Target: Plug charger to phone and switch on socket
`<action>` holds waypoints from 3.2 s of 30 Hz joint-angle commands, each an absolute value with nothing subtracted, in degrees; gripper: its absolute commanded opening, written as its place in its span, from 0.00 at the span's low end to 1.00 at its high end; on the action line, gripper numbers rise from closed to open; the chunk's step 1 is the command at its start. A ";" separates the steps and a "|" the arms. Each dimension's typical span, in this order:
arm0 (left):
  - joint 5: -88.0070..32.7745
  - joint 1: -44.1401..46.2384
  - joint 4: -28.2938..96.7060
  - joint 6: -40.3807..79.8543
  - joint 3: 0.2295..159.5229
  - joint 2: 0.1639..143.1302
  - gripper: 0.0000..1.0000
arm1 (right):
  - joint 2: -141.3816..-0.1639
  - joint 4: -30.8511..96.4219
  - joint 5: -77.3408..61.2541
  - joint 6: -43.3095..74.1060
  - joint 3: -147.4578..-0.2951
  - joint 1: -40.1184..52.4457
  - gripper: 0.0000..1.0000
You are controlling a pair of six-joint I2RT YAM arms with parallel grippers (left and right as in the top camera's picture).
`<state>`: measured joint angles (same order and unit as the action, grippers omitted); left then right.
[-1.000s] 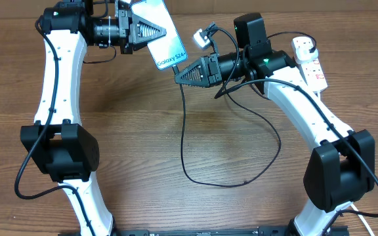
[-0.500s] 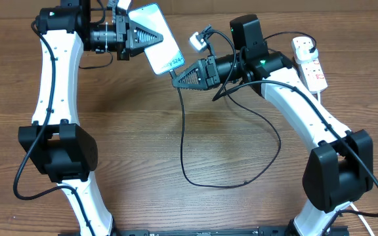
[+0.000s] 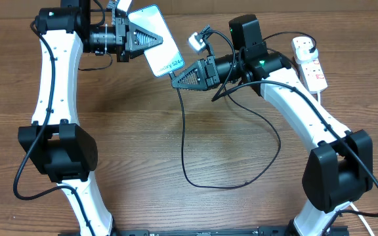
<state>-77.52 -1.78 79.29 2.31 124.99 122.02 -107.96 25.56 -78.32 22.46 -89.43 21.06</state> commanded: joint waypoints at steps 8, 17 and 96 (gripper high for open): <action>-79.05 1.10 81.10 -0.71 125.78 121.60 0.04 | -107.48 23.66 -74.59 22.68 -90.06 20.29 0.04; -79.00 0.23 80.99 -0.69 125.78 121.60 0.04 | -107.48 24.21 -74.94 22.44 -90.06 19.44 0.47; -35.33 0.73 54.59 -3.62 86.98 122.52 0.18 | -107.48 47.35 -43.07 14.70 -90.06 14.63 0.71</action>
